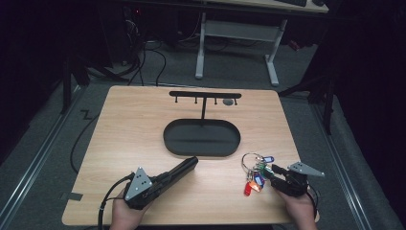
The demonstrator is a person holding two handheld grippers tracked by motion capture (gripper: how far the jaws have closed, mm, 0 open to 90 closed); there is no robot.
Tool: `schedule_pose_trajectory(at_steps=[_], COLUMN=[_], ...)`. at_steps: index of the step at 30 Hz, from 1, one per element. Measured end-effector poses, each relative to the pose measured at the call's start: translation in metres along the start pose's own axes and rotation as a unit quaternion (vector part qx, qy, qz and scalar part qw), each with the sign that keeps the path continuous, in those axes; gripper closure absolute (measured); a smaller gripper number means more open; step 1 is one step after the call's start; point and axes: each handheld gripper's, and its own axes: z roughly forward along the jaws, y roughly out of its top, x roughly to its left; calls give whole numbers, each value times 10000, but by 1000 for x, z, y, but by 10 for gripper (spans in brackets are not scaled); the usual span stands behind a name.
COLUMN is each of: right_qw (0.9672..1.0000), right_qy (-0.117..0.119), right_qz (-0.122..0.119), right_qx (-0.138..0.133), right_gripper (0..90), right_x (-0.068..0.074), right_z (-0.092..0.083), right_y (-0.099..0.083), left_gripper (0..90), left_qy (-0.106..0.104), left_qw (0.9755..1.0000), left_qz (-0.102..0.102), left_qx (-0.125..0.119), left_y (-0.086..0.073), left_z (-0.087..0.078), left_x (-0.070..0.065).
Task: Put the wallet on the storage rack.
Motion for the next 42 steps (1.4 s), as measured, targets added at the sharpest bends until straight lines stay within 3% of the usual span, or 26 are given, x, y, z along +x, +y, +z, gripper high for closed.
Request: schedule_pose_trajectory(at_steps=[7, 18, 27, 31, 42], right_qw=[10000, 10000, 10000, 10000, 10000], right_qy=[11, 22, 27, 24, 29], right_qz=[22, 20, 16, 22, 35], right_qx=[37, 47, 52, 47, 39], right_gripper=[515, 514, 513, 513, 513], right_x=[0, 0, -1, -1, -1], right_z=[1, 1, 1, 1, 0], right_y=[-1, -1, -1, 0, -1], left_gripper=[800, 778, 714, 659, 616], left_qy=[-30, 112, 118, 168, 211], left_qw=[10000, 9998, 9998, 9998, 9992], left_qz=[-77, -97, -160, -36, 190], left_qx=[-37, -115, -80, 69, 269], left_y=[-3, -5, -6, -7, -4], left_z=[0, -1, -3, 0, 0], left_x=[5, 11, 15, 13, 13])
